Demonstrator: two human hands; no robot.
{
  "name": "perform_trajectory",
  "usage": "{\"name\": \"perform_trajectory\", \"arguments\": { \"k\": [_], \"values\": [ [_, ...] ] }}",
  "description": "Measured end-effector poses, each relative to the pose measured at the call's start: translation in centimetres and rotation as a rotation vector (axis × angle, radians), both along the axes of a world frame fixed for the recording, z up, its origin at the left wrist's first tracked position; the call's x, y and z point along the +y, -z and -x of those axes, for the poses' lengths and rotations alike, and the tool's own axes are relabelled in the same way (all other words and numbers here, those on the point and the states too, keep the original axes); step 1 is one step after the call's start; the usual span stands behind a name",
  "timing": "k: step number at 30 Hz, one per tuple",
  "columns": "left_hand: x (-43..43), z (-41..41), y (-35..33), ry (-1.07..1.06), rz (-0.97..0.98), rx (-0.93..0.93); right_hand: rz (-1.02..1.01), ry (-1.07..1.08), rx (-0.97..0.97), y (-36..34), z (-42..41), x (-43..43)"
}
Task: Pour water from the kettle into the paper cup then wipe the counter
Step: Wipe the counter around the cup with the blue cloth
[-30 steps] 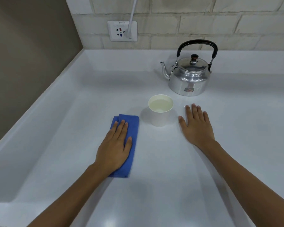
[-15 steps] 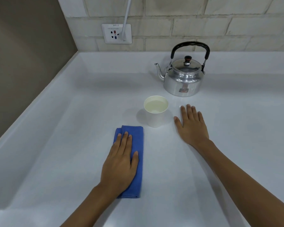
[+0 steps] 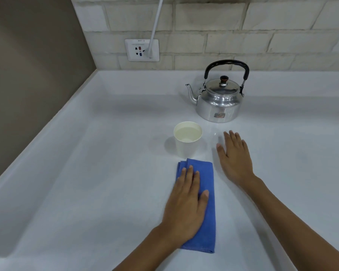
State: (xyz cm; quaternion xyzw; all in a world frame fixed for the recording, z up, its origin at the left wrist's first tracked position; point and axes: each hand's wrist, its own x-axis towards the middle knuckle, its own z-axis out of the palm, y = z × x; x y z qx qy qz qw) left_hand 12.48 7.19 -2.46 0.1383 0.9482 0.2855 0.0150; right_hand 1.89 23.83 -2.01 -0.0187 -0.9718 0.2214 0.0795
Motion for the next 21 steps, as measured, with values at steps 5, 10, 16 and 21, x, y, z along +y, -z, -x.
{"name": "perform_trajectory", "arguments": {
  "k": [5, 10, 16, 21],
  "values": [
    [-7.3, 3.3, -0.4, -0.158, 0.039, 0.137, 0.057, -0.145, 0.041, -1.9, -7.2, -3.7],
    [-9.2, 7.4, 0.6, -0.24, 0.229, 0.016, 0.019, -0.205, -0.158, 0.0, -11.8, -10.3],
    [-9.1, 7.8, 2.3, -0.249, 0.284, 0.073, -0.236, -0.092, -0.138, -0.9, -12.6, -10.7],
    [-9.4, 7.6, 2.4, -0.242, 0.27, 0.136, -0.276, -0.103, -0.083, -0.5, -13.1, -6.3]
  ]
}}
